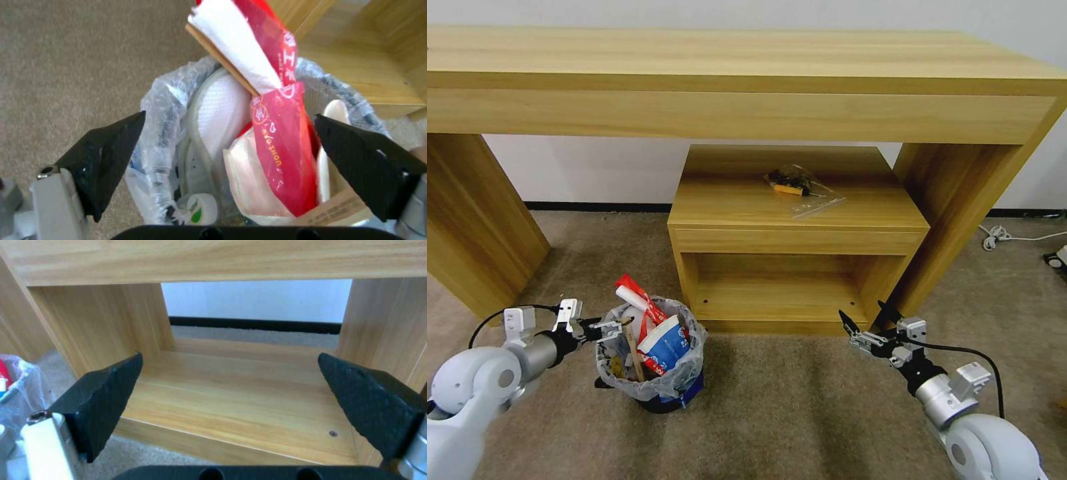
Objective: Pick up the trash bin and place the garbage on the floor into it.
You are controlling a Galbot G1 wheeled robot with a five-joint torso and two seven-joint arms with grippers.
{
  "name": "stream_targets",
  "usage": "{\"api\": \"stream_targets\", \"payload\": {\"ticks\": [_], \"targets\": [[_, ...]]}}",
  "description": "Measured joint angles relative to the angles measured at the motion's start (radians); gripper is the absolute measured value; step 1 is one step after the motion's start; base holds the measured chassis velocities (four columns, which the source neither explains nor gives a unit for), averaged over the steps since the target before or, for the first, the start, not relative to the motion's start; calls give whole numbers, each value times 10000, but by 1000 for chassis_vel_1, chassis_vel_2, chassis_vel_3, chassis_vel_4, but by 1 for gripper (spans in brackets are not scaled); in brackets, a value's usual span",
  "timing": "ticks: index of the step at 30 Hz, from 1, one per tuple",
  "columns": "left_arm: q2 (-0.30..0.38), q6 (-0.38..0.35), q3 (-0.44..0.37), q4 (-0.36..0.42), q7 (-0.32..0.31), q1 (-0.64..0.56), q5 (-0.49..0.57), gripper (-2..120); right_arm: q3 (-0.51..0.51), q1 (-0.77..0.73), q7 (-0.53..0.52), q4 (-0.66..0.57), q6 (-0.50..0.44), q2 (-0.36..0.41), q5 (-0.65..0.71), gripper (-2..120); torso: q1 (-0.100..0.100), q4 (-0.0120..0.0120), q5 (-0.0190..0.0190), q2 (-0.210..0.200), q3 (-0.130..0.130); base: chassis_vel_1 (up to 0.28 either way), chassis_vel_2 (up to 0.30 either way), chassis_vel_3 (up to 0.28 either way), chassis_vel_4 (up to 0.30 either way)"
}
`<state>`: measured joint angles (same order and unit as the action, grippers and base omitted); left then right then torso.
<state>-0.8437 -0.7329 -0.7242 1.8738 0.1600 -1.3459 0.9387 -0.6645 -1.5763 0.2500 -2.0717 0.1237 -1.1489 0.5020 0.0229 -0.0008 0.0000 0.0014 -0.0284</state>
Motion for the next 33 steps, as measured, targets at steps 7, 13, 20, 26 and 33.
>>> {"api": "stream_targets", "payload": {"ticks": [7, 13, 20, 26, 33], "targets": [[236, 177, -988, 105, 2302, -678, -815, 100, -31, -83, -15, -63, 43, -37, 79, 100, 0, 0, 1, 0, 1, 0, 0, 0, 0], [215, 373, -1492, 146, 2614, -985, -848, 100, -33, -151, -13, -88, 43, -68, 66, 100, 0, -1, 1, 0, 1, 0, 0, 0, 0], [-165, 643, -2030, 266, 1682, -1236, -572, 100, -58, -172, -31, -135, -125, -74, -195, 100, 0, -1, 0, 0, 1, 0, 0, 0, 0], [-1278, 3856, -1970, 702, -689, -1712, -1565, 100, 52, -225, -789, -111, -974, -497, -2071, 100, 0, 2, 2, 0, 1, 0, 0, 0, 0], [-2419, 6148, -1515, 687, -1340, -1786, -3768, 100, 240, -904, -2603, -295, -1913, -1330, -3482, 100, 0, -3, 0, 0, 1, 0, 0, 0, 0]]}}
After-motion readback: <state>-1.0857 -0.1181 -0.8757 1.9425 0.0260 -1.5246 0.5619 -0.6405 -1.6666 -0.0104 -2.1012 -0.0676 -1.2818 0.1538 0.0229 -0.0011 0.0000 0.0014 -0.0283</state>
